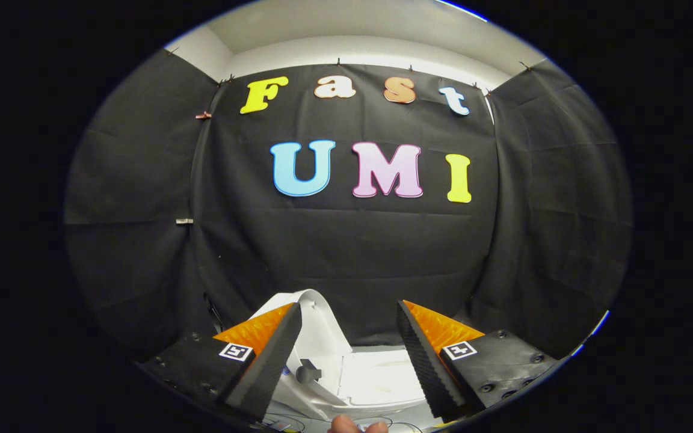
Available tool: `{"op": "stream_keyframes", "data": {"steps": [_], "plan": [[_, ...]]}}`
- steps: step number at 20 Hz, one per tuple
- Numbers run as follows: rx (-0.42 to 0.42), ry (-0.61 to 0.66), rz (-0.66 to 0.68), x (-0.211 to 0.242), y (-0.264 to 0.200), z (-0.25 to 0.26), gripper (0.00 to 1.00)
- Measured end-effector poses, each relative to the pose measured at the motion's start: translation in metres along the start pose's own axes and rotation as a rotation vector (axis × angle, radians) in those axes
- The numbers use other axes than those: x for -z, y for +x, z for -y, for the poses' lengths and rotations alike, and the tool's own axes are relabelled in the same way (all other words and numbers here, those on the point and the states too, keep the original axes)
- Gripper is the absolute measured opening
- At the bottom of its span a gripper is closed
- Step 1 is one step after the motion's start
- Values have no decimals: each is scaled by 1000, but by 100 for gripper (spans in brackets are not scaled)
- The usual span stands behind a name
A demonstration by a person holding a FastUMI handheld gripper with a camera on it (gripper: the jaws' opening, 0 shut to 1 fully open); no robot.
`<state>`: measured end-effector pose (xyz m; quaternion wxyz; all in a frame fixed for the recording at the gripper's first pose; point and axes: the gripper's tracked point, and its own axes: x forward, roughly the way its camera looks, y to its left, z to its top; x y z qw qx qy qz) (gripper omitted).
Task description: Open the toilet lid.
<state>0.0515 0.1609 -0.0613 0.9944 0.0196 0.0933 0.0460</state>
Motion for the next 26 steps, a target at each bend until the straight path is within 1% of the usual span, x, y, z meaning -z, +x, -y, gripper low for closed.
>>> {"op": "stream_keyframes", "data": {"steps": [5,11,14,19,26], "plan": [[17,26,59,-25,-31,33,99],[48,2,95,-42,-59,70,99],[52,34,103,-47,-68,83,99],[71,48,104,-46,-72,97,100],[64,37,94,-44,-70,95,100]]}}
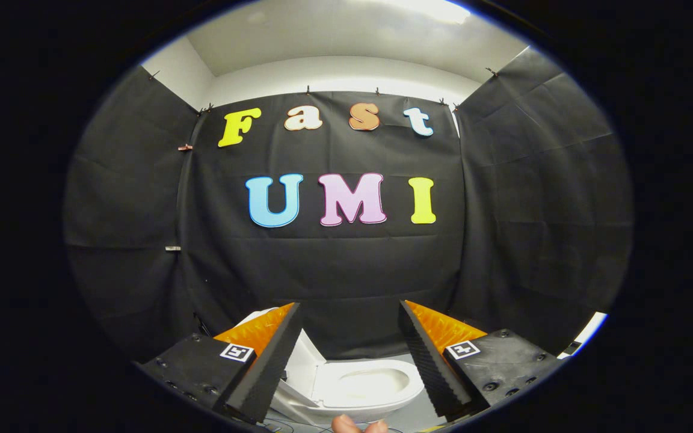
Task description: Open the toilet lid.
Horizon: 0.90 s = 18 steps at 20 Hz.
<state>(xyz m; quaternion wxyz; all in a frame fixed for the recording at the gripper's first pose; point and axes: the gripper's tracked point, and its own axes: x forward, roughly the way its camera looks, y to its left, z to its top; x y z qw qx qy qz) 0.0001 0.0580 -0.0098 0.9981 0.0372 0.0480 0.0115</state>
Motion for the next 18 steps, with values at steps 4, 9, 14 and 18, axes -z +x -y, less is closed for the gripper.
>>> {"op": "stream_keyframes", "data": {"steps": [4,9,14,18], "plan": [[4,-11,1,1,0,1,100],[1,-12,-8,3,-1,-1,100],[-11,-9,-9,4,0,-5,100],[-12,-10,-17,7,1,-5,100]]}}
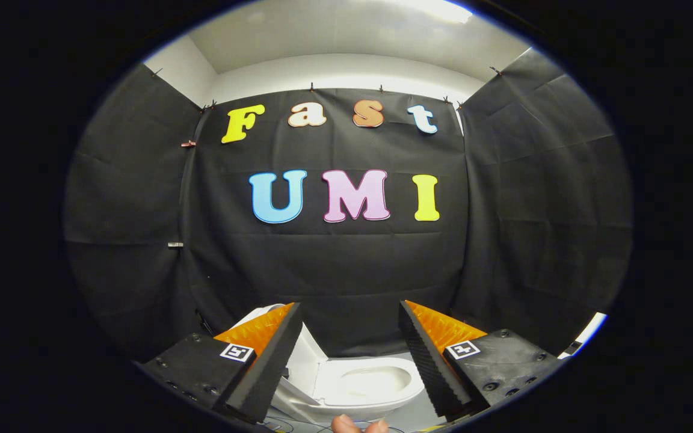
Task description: Open the toilet lid.
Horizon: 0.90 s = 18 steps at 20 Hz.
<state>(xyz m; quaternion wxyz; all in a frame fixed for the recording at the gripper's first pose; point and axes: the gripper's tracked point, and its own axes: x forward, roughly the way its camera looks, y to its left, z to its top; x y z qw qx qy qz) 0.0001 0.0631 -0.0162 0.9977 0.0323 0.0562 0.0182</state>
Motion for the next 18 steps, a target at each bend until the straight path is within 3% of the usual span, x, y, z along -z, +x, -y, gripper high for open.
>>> {"op": "stream_keyframes", "data": {"steps": [18], "plan": [[-1,4,17,-7,-3,3,100]]}}
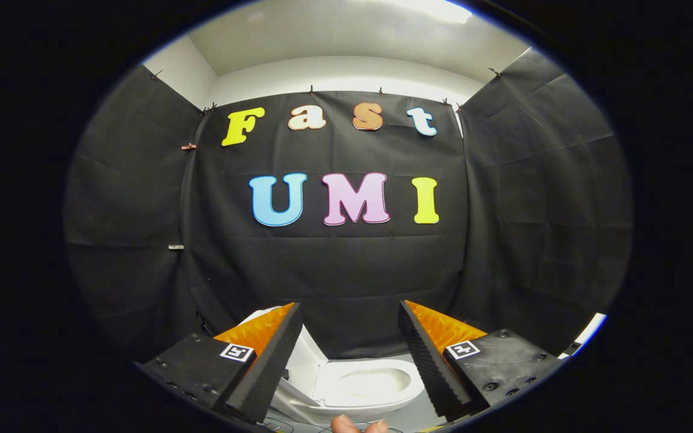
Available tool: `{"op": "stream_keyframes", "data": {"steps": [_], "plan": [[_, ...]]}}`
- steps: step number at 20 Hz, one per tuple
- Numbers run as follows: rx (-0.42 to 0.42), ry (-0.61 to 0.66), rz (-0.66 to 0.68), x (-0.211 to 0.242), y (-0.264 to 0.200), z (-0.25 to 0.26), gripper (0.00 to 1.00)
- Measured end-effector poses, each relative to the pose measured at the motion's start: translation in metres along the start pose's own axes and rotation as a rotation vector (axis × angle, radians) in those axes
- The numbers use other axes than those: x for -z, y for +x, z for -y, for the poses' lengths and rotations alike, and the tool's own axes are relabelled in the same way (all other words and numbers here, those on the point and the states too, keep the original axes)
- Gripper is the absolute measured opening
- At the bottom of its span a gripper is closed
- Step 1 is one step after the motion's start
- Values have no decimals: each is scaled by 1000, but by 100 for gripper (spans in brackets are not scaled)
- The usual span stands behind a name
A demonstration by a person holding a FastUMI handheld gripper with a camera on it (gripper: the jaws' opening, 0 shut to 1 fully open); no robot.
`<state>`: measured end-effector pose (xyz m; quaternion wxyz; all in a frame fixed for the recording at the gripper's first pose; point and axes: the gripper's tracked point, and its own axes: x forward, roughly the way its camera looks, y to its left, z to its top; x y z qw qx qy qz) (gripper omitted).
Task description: Open the toilet lid.
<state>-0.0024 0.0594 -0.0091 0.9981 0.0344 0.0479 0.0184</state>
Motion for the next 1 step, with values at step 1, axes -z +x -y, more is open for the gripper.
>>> {"op": "stream_keyframes", "data": {"steps": [1], "plan": [[0,-1,1,0,1,-1,100]]}}
